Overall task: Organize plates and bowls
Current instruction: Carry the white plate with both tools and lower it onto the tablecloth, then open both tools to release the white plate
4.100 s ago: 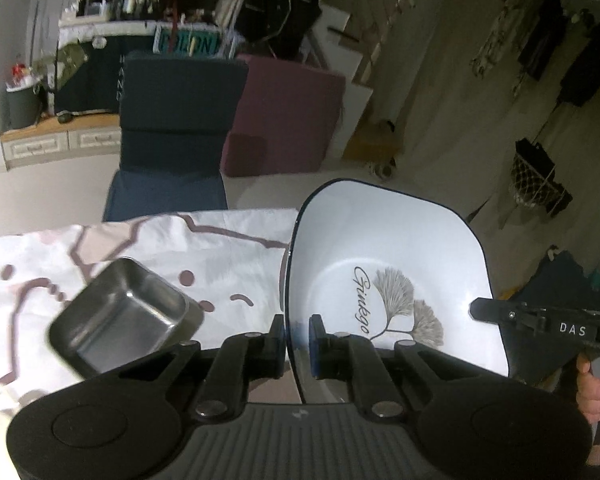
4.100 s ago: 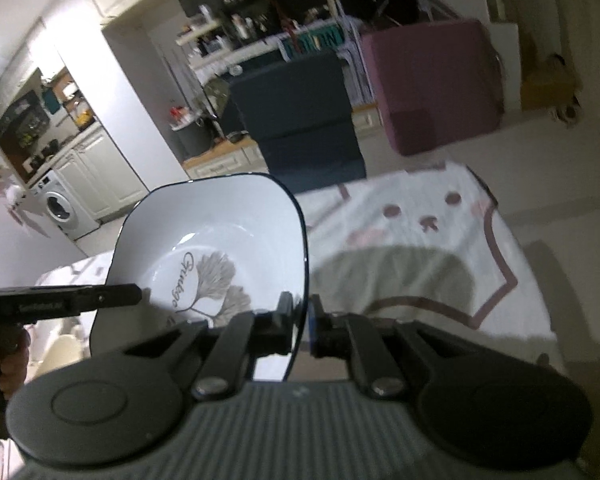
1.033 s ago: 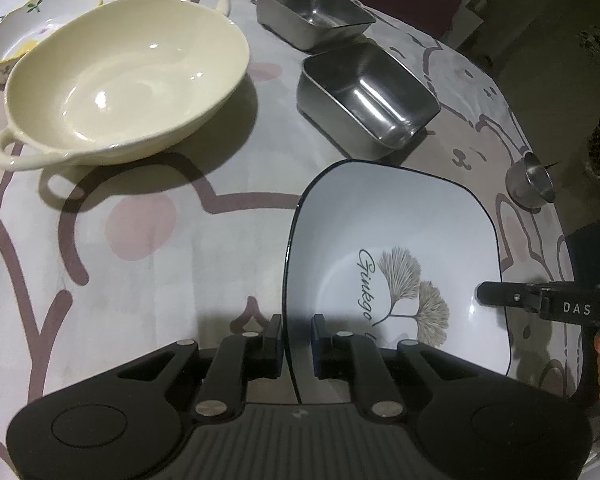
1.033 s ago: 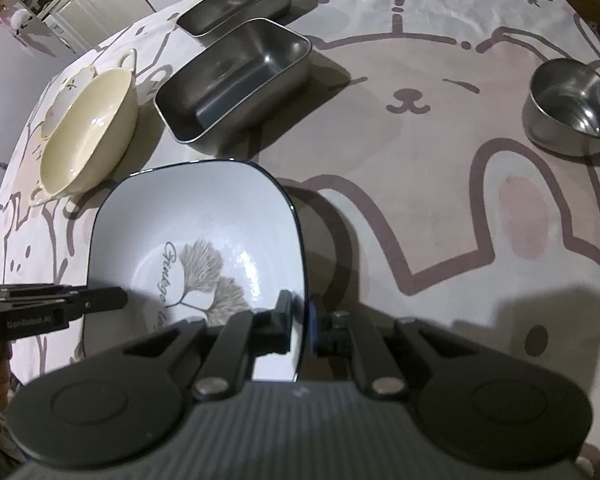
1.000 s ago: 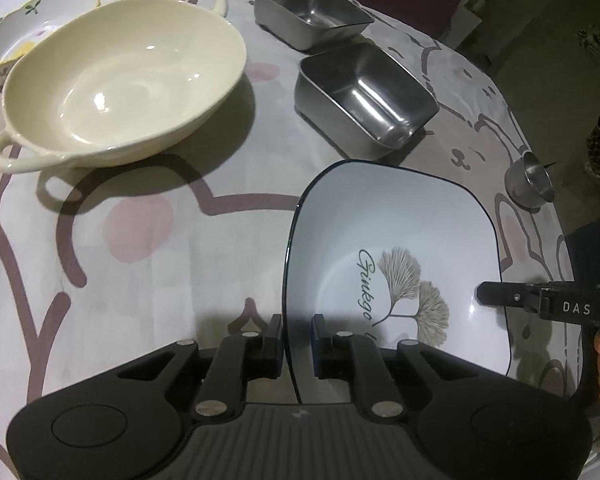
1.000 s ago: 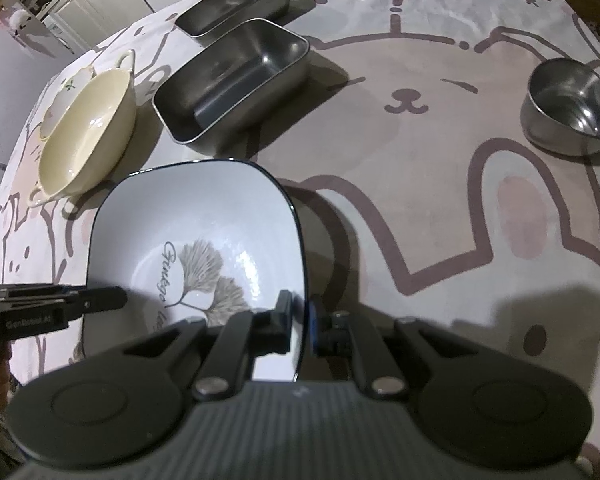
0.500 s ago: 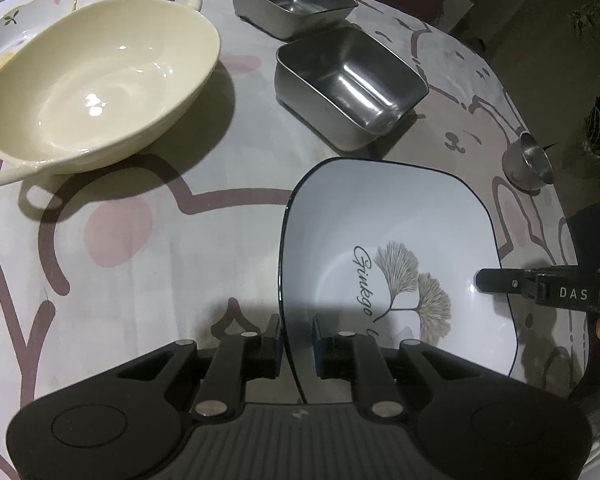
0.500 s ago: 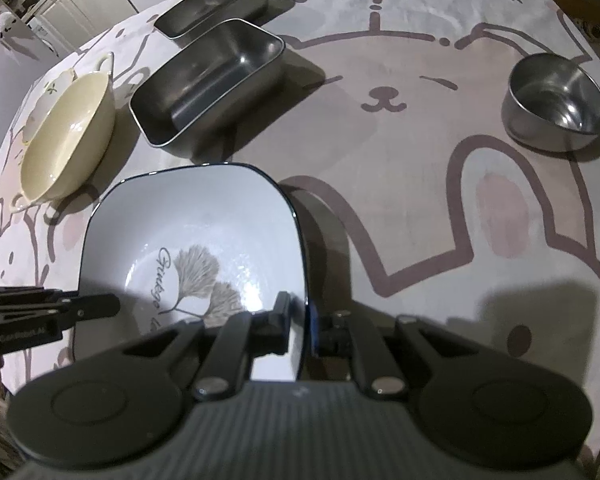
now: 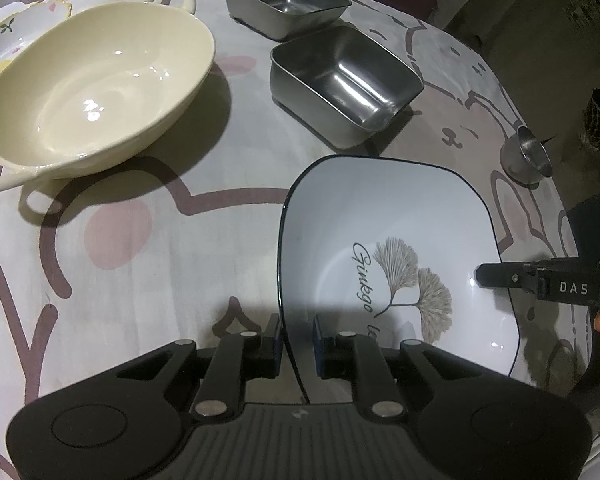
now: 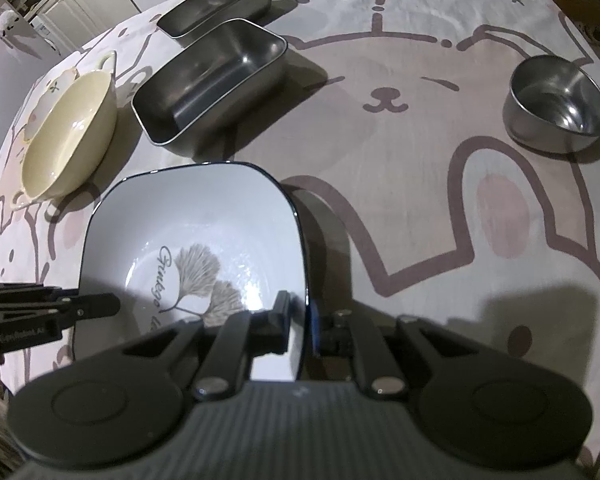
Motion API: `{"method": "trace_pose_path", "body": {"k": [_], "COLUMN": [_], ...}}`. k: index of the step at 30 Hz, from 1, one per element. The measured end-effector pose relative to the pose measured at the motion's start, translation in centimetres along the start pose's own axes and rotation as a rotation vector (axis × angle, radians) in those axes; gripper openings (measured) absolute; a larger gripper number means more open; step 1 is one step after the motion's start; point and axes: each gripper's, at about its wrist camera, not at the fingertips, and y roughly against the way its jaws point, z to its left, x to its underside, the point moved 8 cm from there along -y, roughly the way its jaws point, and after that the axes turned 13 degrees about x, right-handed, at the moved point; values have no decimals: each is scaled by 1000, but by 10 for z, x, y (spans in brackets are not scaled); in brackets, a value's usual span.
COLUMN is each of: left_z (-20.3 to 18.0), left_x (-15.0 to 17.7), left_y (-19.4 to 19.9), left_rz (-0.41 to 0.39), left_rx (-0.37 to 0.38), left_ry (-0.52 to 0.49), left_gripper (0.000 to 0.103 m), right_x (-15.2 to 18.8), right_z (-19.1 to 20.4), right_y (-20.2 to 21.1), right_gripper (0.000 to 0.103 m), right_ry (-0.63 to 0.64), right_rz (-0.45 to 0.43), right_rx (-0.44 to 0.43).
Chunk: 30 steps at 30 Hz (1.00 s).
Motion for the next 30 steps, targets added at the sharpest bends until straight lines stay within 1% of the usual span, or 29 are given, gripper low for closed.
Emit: {"method": "trace_pose_path", "body": {"k": [3,5,7,8,9,11,12,14,16,18,19,20,21,22,24,25,28,30], "left_z": [0,0,0,0,0,-1,-1,-3,-4,-6,-7,-8,-10,-12,-15,-16,-19,-23], "left_x": [0,0,1,1,2,2,3,4,4,4,5,5,6,7,8,8,10,11], "left_y": [0,1,2,3,3,4,5,6,8,10,10,11,11,13,15,16,22,25], "left_rz": [2,1,-2,-4,-5,-6,-6,-12,-23,-31,-32,-33,-34,-38,-44,-47,-54,-63], "left_rx": [-3,-7,-8,-8,-9,-10,-11,-14,-17,-19,-19,-19,-18,-18,-21,-22,-19,-19], "left_ry": [-5,-6,-8,-10,-11,-17,-20,-25,-33,-44,-49,-54,-65,-76,-90,-92,-99,-109], "left_gripper": [18,24,34,39,41,44,48,63,69,71,77,89,93,96,99,101,103,103], "right_x": [2,3,4,5,5,7,9,11,13,15,16,17,18,20,22,23,27,30], "right_z": [3,4,4,3,3,2,2,2,1,1,0,-1,-1,-1,-3,-4,-6,-7], "right_y": [2,3,4,5,5,7,8,11,12,14,15,17,18,19,21,22,27,31], "right_gripper": [16,19,26,32,38,44,48,53,60,67,70,76,83,87,99,102,103,103], "right_ry": [11,12,11,12,15,20,23,31,37,40,41,41,40,40,40,38,39,52], "right_rz": [-7,-8,-10,-13,-15,-20,-23,-30,-36,-43,-47,-52,-57,-61,-70,-75,-96,-116], "right_rx": [8,1,-2,-3,-4,-10,-13,-19,-22,-22,-21,-20,-20,-21,-22,-21,-17,0]}}
